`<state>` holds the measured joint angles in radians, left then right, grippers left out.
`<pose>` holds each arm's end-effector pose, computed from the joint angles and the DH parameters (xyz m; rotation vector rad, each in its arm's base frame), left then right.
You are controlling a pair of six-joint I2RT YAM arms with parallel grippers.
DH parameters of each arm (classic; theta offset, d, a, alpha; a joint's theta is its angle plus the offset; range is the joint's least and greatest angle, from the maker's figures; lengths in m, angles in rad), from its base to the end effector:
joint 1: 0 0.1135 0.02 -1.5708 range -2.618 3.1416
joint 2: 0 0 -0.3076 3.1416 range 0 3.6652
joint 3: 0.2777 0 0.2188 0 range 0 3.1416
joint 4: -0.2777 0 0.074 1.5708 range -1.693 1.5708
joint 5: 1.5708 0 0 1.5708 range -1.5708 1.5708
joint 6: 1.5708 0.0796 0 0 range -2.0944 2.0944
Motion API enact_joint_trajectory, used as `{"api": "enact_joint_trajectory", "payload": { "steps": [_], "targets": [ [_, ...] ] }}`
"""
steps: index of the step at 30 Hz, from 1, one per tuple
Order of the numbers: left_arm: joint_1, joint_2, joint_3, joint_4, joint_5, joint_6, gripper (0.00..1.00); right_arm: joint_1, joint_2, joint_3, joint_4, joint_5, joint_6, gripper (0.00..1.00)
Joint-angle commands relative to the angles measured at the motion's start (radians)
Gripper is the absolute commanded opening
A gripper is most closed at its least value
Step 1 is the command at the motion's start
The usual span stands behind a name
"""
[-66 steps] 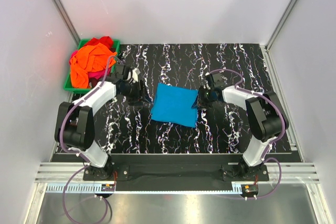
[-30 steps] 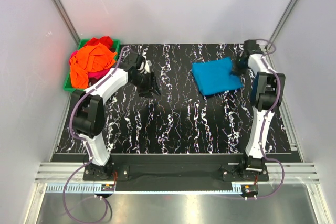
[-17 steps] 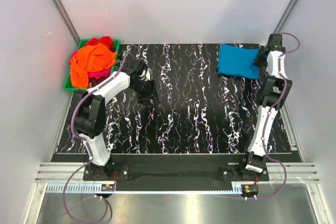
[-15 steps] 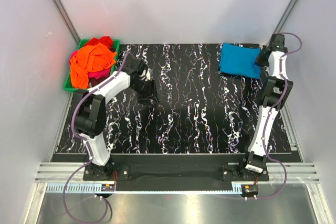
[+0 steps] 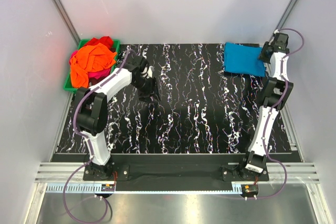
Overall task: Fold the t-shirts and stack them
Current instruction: Neatly place the folded tshirt to the corner
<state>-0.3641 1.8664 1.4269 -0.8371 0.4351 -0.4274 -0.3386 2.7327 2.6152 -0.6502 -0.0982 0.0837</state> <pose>0.3319 -0.1624 0.2326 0.0032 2.9435 -0.7681 0.5954 -0.2014 0.1643 0.4414 2.2918 -0.0122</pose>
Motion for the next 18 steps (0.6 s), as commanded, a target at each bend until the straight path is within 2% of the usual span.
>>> {"api": "enact_joint_trajectory", "payload": {
  "steps": [1,3,6,11,14,18],
  "targets": [
    [-0.004,-0.019,0.072,-0.023,0.013,0.029,0.53,0.001,-0.025,0.072,0.073,-0.005,-0.01,0.48],
    [-0.004,-0.03,0.082,-0.031,0.013,0.029,0.53,0.007,-0.062,0.074,0.06,0.018,0.002,0.57],
    [-0.004,-0.055,0.098,-0.03,0.02,0.019,0.53,0.03,-0.157,0.014,0.043,0.019,0.025,0.59],
    [-0.004,-0.09,0.109,-0.028,0.04,0.004,0.53,0.11,-0.315,-0.191,0.031,-0.049,0.047,0.16],
    [-0.004,-0.104,0.104,-0.025,0.048,0.006,0.53,0.157,-0.341,-0.28,0.034,-0.094,0.071,0.09],
    [-0.004,-0.125,0.08,-0.019,0.044,0.01,0.54,0.174,-0.326,-0.362,0.066,-0.127,0.113,0.06]
  ]
}}
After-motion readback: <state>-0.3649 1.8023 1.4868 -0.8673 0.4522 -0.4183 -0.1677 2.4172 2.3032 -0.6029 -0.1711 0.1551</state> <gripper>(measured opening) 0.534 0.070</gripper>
